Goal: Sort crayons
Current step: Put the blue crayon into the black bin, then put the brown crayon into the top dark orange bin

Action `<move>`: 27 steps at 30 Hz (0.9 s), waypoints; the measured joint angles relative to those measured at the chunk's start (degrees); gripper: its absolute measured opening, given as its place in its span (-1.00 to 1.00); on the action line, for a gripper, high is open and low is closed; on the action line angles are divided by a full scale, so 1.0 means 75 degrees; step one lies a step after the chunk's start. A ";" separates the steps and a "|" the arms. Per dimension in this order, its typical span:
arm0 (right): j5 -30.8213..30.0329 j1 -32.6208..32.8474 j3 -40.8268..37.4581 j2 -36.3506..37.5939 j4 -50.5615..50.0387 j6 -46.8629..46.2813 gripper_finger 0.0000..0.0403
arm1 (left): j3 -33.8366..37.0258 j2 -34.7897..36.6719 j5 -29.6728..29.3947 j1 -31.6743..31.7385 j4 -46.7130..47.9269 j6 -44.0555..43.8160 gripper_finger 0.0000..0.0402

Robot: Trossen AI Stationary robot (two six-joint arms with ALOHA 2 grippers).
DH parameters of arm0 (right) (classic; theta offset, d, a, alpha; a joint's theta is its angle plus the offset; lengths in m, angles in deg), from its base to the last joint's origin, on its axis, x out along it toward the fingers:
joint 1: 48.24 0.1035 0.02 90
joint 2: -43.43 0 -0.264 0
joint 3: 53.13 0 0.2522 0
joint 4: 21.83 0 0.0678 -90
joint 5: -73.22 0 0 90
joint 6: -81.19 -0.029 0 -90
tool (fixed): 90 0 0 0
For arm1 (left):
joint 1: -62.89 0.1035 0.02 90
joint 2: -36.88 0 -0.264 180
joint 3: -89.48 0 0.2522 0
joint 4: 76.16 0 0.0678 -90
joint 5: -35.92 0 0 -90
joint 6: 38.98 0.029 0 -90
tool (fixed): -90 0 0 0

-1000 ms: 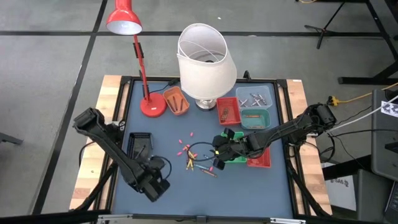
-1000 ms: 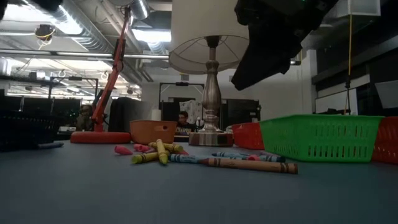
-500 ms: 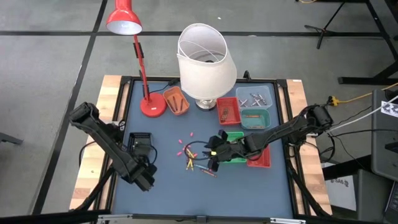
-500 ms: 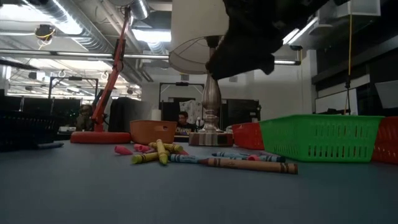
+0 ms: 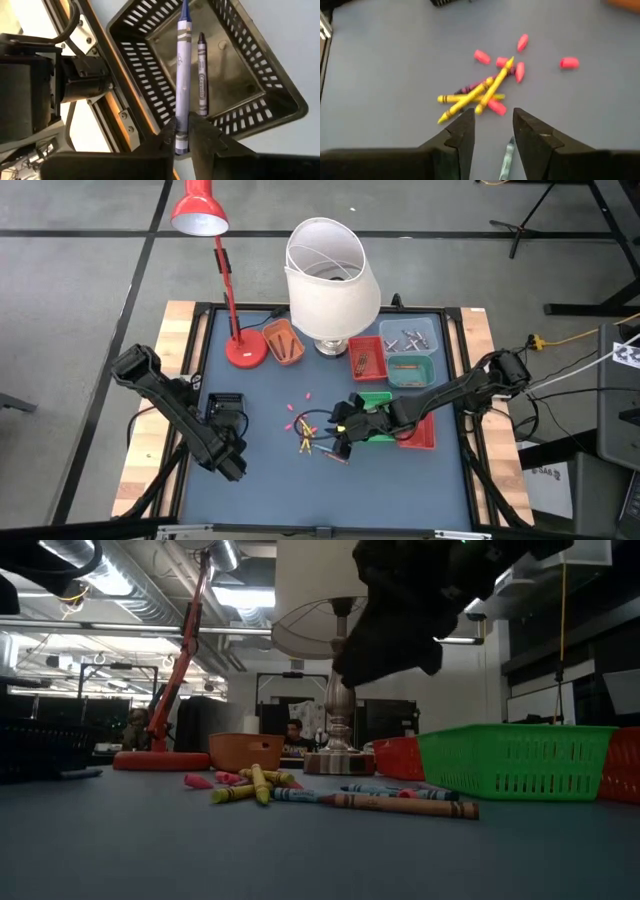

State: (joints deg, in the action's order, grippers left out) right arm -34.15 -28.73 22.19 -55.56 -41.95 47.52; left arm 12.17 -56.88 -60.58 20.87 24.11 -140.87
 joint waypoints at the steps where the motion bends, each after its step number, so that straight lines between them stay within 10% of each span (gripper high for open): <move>1: 0.0109 0.0000 -0.0003 -0.0010 -0.0049 -0.0064 -0.35 | 0.0000 0.0000 -0.0001 0.0000 -0.0007 0.0002 -0.83; 27: 0.0269 -0.0006 0.0326 -0.0074 -0.0204 0.0139 -0.35 | 0.0000 0.0000 -0.2776 0.0000 -0.0716 -0.0003 -0.57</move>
State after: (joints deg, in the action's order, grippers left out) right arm -32.13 -28.78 24.63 -56.12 -43.48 48.57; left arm 12.17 -56.88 -81.40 20.87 18.74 -140.89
